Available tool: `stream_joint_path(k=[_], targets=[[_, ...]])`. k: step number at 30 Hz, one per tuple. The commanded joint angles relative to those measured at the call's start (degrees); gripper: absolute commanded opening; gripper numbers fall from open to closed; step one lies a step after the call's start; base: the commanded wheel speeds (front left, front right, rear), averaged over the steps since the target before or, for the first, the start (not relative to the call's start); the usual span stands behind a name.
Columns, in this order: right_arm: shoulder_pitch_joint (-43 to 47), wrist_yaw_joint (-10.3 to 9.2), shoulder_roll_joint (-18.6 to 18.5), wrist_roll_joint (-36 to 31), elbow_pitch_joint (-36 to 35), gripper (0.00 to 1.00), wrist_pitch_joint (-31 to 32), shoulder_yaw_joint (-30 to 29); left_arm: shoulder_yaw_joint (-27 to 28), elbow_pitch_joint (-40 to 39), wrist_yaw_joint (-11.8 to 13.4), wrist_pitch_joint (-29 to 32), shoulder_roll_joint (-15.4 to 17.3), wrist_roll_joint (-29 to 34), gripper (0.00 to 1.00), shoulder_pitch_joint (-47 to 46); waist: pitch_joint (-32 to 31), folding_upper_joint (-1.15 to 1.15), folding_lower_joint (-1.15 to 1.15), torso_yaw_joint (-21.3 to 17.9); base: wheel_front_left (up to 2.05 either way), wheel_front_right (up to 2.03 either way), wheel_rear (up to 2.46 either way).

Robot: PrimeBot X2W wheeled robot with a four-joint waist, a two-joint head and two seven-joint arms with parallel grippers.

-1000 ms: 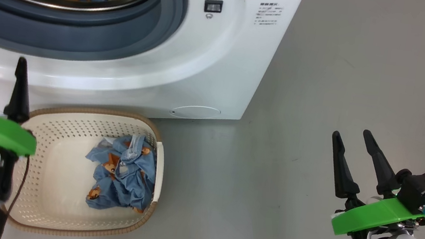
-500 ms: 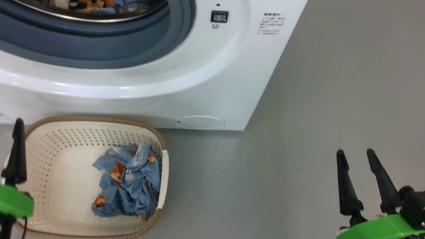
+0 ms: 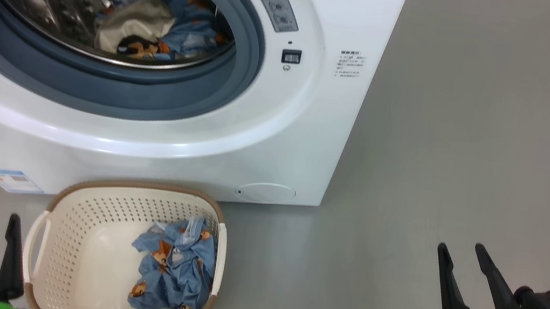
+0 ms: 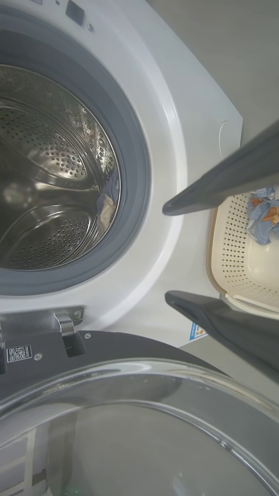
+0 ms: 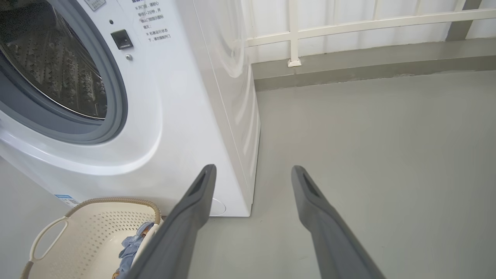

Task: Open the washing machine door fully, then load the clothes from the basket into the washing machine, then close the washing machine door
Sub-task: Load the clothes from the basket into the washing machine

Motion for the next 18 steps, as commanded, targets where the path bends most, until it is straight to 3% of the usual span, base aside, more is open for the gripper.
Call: stream_joint_path(k=[1, 18], targets=[[1.35, 0.1, -1.01, 0.71, -1.47, 1.0, -0.69, 0.84, 2.23, -1.95, -0.09, -0.3, 0.86, 0.88, 1.0, 0.79, -1.77, 0.0, 0.0, 0.54, 0.0, 0.0, 0.0], [6.29, 0.1, -1.32, 1.54, -2.25, 1.0, -0.69, -0.6, 3.16, -4.63, -0.09, -0.3, -0.42, 1.87, 1.0, 7.43, -6.09, 0.0, 0.0, 1.22, 0.0, 0.0, 0.0]])
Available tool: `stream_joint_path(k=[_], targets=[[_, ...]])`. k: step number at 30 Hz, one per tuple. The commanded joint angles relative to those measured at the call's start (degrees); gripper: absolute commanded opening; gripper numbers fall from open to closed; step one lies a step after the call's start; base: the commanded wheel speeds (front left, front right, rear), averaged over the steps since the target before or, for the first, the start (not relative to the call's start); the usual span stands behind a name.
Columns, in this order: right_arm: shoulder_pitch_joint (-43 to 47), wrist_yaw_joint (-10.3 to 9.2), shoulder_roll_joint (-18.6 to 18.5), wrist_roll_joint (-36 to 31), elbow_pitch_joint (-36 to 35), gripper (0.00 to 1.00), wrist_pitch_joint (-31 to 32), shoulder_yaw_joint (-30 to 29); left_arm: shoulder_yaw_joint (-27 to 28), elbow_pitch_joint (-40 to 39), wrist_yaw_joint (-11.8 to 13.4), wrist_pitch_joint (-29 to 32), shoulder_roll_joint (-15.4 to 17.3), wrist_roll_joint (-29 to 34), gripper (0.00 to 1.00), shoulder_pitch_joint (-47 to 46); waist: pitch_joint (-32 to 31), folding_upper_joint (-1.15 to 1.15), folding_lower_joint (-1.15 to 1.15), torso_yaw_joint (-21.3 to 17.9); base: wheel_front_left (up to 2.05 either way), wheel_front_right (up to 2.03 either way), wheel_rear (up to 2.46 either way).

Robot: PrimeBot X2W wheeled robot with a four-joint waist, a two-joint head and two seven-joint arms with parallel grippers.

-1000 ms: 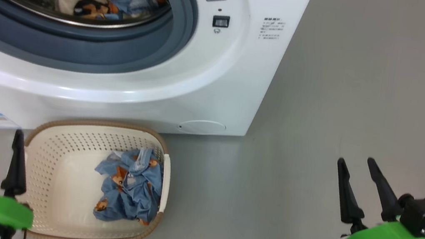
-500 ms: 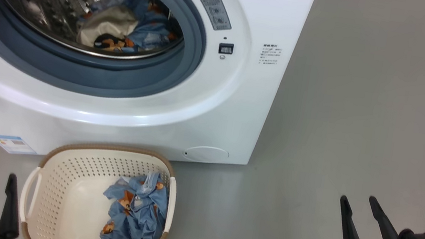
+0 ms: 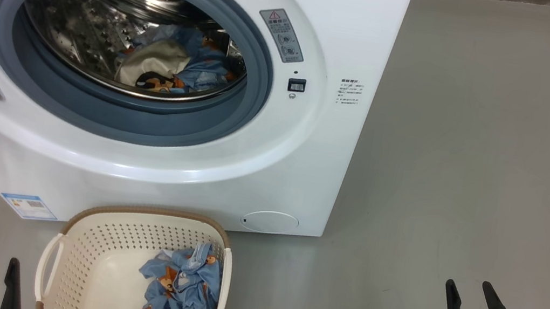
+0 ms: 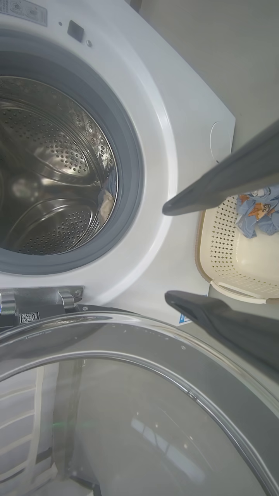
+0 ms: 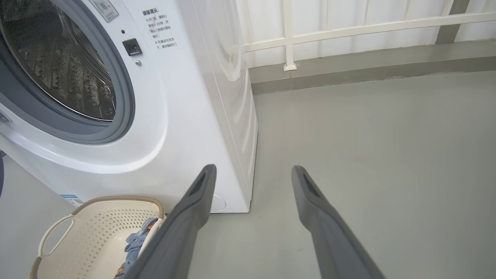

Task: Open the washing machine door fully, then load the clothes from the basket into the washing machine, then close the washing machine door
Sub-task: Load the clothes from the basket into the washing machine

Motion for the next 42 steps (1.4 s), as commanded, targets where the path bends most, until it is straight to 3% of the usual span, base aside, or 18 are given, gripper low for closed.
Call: stream_joint_path(k=[1, 21, 32, 42], targets=[[0.03, 0.09, -0.87, 0.5, -1.52, 1.0, -0.69, 0.92, 2.3, -1.57, -0.09, -0.3, 0.86, 0.57, 1.0, -0.84, 0.01, 0.0, 0.0, -0.03, 0.0, 0.0, 0.0], [-2.52, 0.09, 0.15, 0.16, -2.18, 1.0, -0.69, 1.03, -0.21, 0.68, -0.09, -0.3, 0.82, -0.67, 1.0, -2.94, 3.04, 0.0, 0.0, -0.83, 0.0, 0.0, 0.0], [-7.19, 0.09, 1.69, -0.92, -3.73, 1.0, -0.69, 1.73, -7.1, 12.14, -0.09, -0.3, 2.43, -3.75, 1.0, -10.88, 10.04, 0.0, 0.0, -2.96, 0.0, 0.0, 0.0], [-11.91, 0.09, 3.47, -2.27, -4.56, 1.0, -0.69, 2.33, -17.85, 25.35, -0.09, -0.3, 6.05, -10.43, 1.0, -23.09, 18.14, 0.0, 0.0, -5.08, 0.0, 0.0, 0.0]])
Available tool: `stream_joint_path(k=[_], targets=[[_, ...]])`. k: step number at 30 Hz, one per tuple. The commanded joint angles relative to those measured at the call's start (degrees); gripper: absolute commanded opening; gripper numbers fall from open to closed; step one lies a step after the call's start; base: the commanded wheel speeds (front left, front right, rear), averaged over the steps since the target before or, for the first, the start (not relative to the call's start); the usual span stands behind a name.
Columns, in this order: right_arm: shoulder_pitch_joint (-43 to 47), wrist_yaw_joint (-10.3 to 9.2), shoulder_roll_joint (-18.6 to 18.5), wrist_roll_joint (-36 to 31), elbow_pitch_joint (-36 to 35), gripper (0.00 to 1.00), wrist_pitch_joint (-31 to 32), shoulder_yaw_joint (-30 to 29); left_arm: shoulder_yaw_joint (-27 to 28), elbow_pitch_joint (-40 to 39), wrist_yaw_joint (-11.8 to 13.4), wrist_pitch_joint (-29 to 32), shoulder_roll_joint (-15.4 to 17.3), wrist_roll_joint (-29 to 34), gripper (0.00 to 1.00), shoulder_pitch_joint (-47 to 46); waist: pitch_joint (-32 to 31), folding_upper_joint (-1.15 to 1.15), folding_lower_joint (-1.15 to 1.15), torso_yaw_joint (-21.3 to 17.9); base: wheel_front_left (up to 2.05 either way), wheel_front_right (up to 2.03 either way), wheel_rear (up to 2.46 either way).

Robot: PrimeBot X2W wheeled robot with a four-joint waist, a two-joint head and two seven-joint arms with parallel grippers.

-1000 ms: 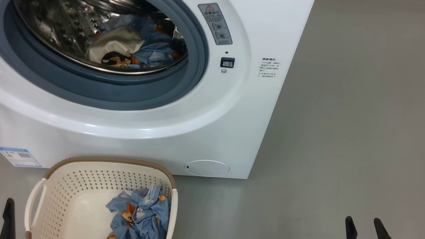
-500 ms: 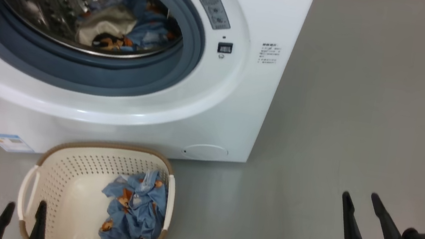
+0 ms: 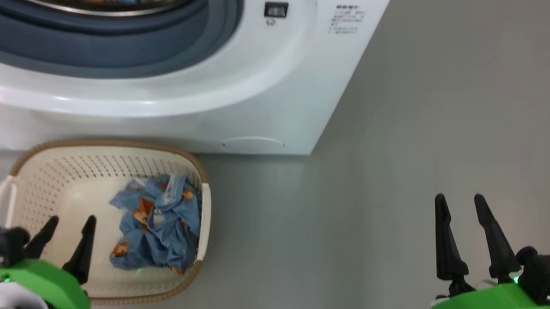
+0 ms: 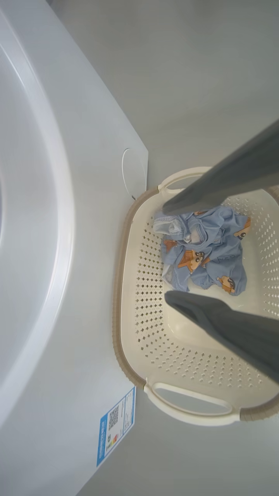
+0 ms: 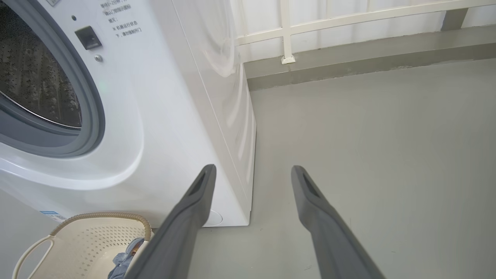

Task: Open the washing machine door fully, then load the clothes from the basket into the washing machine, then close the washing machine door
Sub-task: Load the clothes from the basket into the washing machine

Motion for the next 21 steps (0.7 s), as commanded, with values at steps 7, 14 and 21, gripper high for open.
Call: stream_joint_path(k=[7, 14, 21], targets=[[-3.87, 0.09, 1.08, -1.48, -2.1, 1.0, -0.69, 1.74, -8.26, 7.48, -0.09, -0.36, 3.46, -5.99, 1.0, -9.12, 8.79, 0.0, 0.0, -2.63, 0.0, 0.0, 0.0], [-7.24, 0.09, 1.9, -2.26, -2.74, 1.0, -0.69, 2.35, -18.7, 13.23, -0.09, -0.36, 4.87, -11.38, 1.0, -16.86, 14.62, 0.0, 0.0, -3.47, 0.0, 0.0, 0.0], [-10.79, 0.09, 2.63, -3.19, -3.6, 1.0, -0.69, 2.95, -28.79, 15.91, -0.09, -0.36, 6.92, -17.68, 1.0, -24.84, 21.32, 0.0, 0.0, -4.24, 0.0, 0.0, 0.0]])
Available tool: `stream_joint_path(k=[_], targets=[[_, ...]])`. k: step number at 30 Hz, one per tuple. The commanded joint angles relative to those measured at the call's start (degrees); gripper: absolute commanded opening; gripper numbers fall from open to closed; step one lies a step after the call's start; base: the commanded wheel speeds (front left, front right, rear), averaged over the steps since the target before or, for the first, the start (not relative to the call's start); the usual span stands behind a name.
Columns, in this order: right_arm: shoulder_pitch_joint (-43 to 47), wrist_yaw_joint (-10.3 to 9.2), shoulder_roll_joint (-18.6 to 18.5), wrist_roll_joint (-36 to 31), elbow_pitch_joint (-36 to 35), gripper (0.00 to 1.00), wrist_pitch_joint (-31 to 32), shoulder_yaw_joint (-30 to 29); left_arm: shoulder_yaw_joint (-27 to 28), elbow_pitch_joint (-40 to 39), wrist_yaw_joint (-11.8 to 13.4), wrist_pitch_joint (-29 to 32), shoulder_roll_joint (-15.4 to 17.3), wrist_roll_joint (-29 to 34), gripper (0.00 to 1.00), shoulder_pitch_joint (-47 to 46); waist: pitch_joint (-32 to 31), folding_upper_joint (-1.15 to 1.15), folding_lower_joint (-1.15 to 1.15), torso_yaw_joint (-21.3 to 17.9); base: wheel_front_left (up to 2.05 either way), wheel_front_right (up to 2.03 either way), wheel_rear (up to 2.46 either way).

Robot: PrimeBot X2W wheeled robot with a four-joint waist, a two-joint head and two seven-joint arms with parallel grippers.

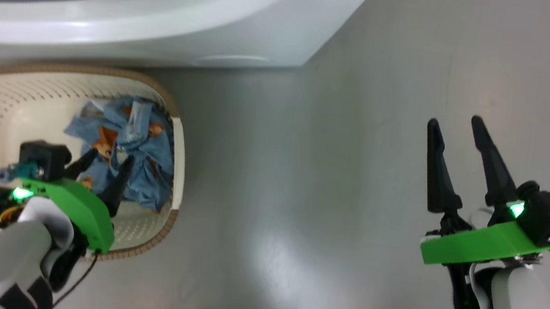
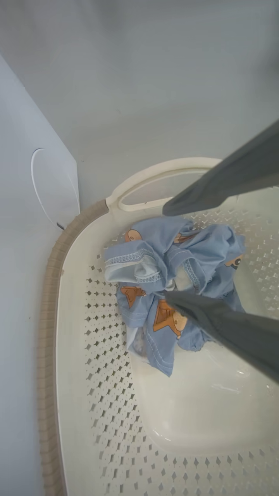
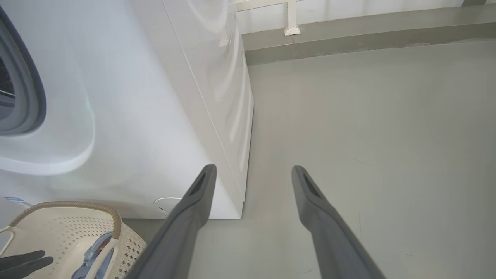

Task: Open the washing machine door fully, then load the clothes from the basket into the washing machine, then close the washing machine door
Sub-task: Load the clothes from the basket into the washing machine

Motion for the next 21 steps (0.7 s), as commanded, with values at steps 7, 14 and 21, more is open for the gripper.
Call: stream_joint_path(k=[7, 14, 21], targets=[[-1.99, 0.09, 0.8, -1.28, -2.68, 1.0, -0.69, 1.86, -5.72, 1.93, -0.09, -0.36, 4.65, -6.56, 1.0, -5.87, 7.72, 0.0, 0.0, -2.0, 0.0, 0.0, 0.0], [-2.74, 0.09, 0.97, -1.77, -2.8, 1.0, -0.69, 2.61, -11.28, 2.83, -0.09, -0.36, 6.55, -10.79, 1.0, -9.36, 10.11, 0.0, 0.0, -2.73, 0.0, 0.0, 0.0], [-3.22, 0.09, 1.13, -2.04, -3.11, 1.0, -0.69, 3.36, -17.59, 2.28, -0.09, -0.34, 8.12, -16.92, 1.0, -12.51, 12.15, 0.0, 0.0, -3.46, 0.0, 0.0, 0.0]])
